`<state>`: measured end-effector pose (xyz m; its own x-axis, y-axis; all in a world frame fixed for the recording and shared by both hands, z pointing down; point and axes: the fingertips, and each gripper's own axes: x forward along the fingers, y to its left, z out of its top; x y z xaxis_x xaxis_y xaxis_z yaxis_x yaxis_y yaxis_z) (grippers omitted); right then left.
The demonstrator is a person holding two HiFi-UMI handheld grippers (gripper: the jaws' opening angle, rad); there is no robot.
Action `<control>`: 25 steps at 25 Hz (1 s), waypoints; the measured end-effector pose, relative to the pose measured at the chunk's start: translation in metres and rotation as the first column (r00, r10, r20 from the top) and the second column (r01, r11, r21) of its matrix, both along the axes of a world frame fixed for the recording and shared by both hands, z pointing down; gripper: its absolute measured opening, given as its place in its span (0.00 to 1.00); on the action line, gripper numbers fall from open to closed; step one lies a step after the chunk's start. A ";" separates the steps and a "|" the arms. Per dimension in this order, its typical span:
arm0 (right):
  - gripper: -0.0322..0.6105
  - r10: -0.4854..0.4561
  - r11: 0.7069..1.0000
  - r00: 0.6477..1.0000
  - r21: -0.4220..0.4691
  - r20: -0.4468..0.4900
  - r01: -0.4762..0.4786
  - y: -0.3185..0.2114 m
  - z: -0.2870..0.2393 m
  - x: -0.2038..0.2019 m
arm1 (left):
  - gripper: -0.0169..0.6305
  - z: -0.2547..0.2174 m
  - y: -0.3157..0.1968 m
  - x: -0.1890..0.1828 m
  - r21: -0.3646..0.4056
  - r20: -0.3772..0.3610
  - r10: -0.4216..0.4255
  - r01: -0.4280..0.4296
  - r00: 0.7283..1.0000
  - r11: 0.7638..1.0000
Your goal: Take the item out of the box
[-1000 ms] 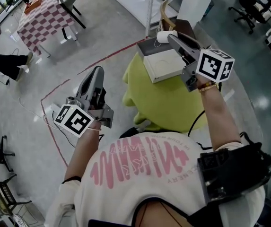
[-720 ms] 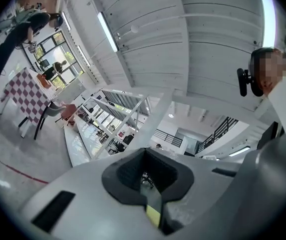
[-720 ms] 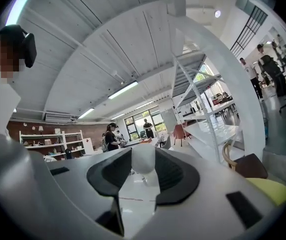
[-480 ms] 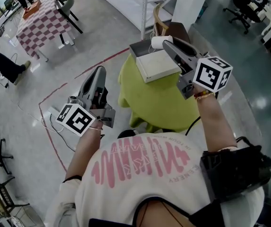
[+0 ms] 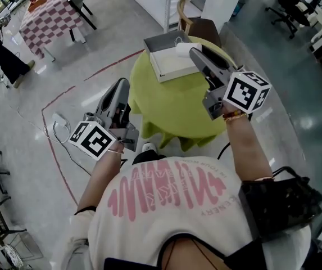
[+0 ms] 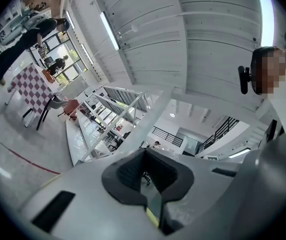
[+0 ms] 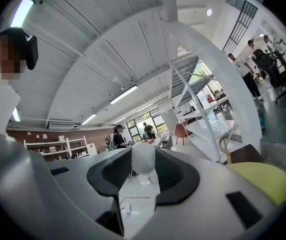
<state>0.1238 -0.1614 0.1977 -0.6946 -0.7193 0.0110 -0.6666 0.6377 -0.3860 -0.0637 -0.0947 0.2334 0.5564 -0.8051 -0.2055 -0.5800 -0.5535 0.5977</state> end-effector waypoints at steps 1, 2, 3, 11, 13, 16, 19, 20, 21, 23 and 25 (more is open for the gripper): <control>0.27 -0.001 1.000 1.000 -0.001 0.002 0.001 0.007 0.001 0.003 | 0.04 0.001 0.007 0.003 -0.001 0.001 -0.002 0.002 1.000 1.000; 0.27 -0.002 1.000 1.000 0.000 0.004 0.002 0.014 0.002 0.007 | 0.04 0.003 0.013 0.007 -0.001 0.001 -0.005 0.005 1.000 1.000; 0.27 -0.003 1.000 1.000 0.002 0.008 0.003 0.022 0.005 0.012 | 0.04 0.005 0.019 0.012 0.000 0.002 -0.010 0.010 1.000 1.000; 0.27 0.002 1.000 0.999 -0.011 0.040 -0.001 0.069 0.017 0.051 | 0.04 0.008 0.060 0.050 -0.002 0.010 -0.015 0.015 1.000 1.000; 0.27 0.002 1.000 0.999 -0.012 0.045 -0.001 0.079 0.021 0.058 | 0.04 0.009 0.067 0.056 0.002 0.012 -0.016 0.016 1.000 1.000; 0.27 -0.001 1.000 0.999 -0.009 0.049 0.001 0.088 0.025 0.067 | 0.04 0.011 0.072 0.062 0.004 0.017 -0.020 0.020 1.000 1.000; 0.27 0.004 1.000 0.999 -0.011 0.048 -0.004 0.085 0.025 0.070 | 0.04 0.012 0.068 0.061 -0.005 0.023 -0.017 0.017 1.000 1.000; 0.27 0.010 1.000 0.999 -0.017 0.046 -0.009 0.085 0.025 0.071 | 0.04 0.012 0.067 0.061 -0.009 0.026 -0.015 0.016 1.000 1.000; 0.27 0.013 1.000 0.999 -0.021 0.046 -0.012 0.086 0.025 0.074 | 0.04 0.013 0.069 0.063 -0.014 0.028 -0.015 0.015 0.999 1.000; 0.27 0.010 1.000 0.999 -0.021 0.051 -0.009 0.096 0.031 0.087 | 0.04 0.021 0.078 0.077 -0.022 0.029 -0.015 0.016 0.999 1.000; 0.27 0.009 1.000 0.998 -0.026 0.061 -0.007 0.108 0.043 0.106 | 0.04 0.034 0.091 0.095 -0.029 0.034 -0.012 0.013 0.999 0.999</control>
<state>0.2301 -0.0531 0.2405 -0.6887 -0.7249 -0.0124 -0.6463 0.6216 -0.4426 0.0316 -0.0035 0.2675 0.5525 -0.8174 -0.1631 -0.6070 -0.5286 0.5934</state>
